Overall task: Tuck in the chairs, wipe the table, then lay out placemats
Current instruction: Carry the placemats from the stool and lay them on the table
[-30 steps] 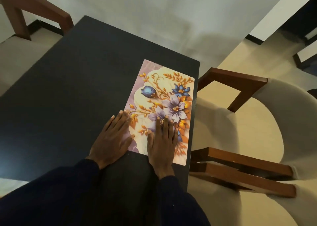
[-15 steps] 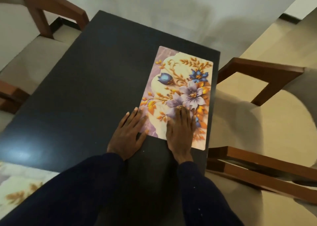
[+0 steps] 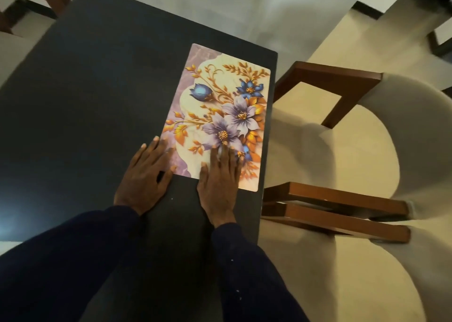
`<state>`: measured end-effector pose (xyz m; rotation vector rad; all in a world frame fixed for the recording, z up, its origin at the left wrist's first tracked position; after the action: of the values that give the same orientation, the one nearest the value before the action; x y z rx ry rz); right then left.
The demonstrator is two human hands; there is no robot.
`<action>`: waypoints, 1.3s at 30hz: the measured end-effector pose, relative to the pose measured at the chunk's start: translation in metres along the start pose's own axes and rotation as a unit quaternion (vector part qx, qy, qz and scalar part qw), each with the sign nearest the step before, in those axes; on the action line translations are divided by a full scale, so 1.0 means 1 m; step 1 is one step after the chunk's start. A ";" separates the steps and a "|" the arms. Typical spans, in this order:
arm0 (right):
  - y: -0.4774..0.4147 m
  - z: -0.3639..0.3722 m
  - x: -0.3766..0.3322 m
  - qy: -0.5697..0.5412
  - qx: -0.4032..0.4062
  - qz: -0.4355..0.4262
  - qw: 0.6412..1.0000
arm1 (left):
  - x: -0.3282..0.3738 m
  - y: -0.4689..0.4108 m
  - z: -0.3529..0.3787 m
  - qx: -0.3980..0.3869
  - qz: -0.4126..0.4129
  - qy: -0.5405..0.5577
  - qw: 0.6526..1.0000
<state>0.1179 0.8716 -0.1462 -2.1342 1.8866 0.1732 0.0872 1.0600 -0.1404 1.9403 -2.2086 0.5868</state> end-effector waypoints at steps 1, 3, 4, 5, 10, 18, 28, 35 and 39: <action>0.001 0.000 0.001 0.003 -0.002 0.002 1.000 | 0.001 -0.001 0.000 -0.002 0.001 0.005 1.000; 0.001 0.001 0.002 0.003 -0.002 0.006 1.000 | 0.003 -0.001 0.001 -0.008 0.003 0.010 1.000; 0.001 0.001 0.003 0.005 -0.002 0.009 1.000 | 0.004 -0.002 0.001 -0.008 0.005 0.011 1.000; 0.001 0.002 0.004 0.011 -0.003 0.010 1.000 | 0.004 -0.001 0.000 -0.007 0.006 0.010 1.000; -0.003 0.002 0.007 0.029 0.003 0.010 1.000 | 0.009 -0.002 -0.002 0.011 0.011 0.007 1.000; 0.000 -0.003 0.002 0.021 0.043 0.011 0.999 | 0.004 0.000 0.002 0.005 0.006 -0.015 1.000; -0.002 0.005 0.005 0.011 0.014 0.010 1.000 | 0.006 0.000 0.004 0.011 0.015 -0.023 1.000; -0.005 0.006 0.006 0.011 0.024 -0.004 1.000 | 0.009 -0.001 0.001 0.019 0.020 -0.017 0.999; -0.006 0.004 0.005 0.015 0.030 -0.009 0.999 | 0.009 -0.001 0.000 0.023 0.021 -0.011 0.999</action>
<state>0.1244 0.8691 -0.1508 -2.1243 1.8647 0.0815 0.0868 1.0515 -0.1373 1.9368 -2.2731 0.6317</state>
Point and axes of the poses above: each hand's wrist, its own y-axis away from the middle knuckle, its own z-axis out of the palm, x = y × z, the point moved 9 cm from there along -y, towards the middle knuckle
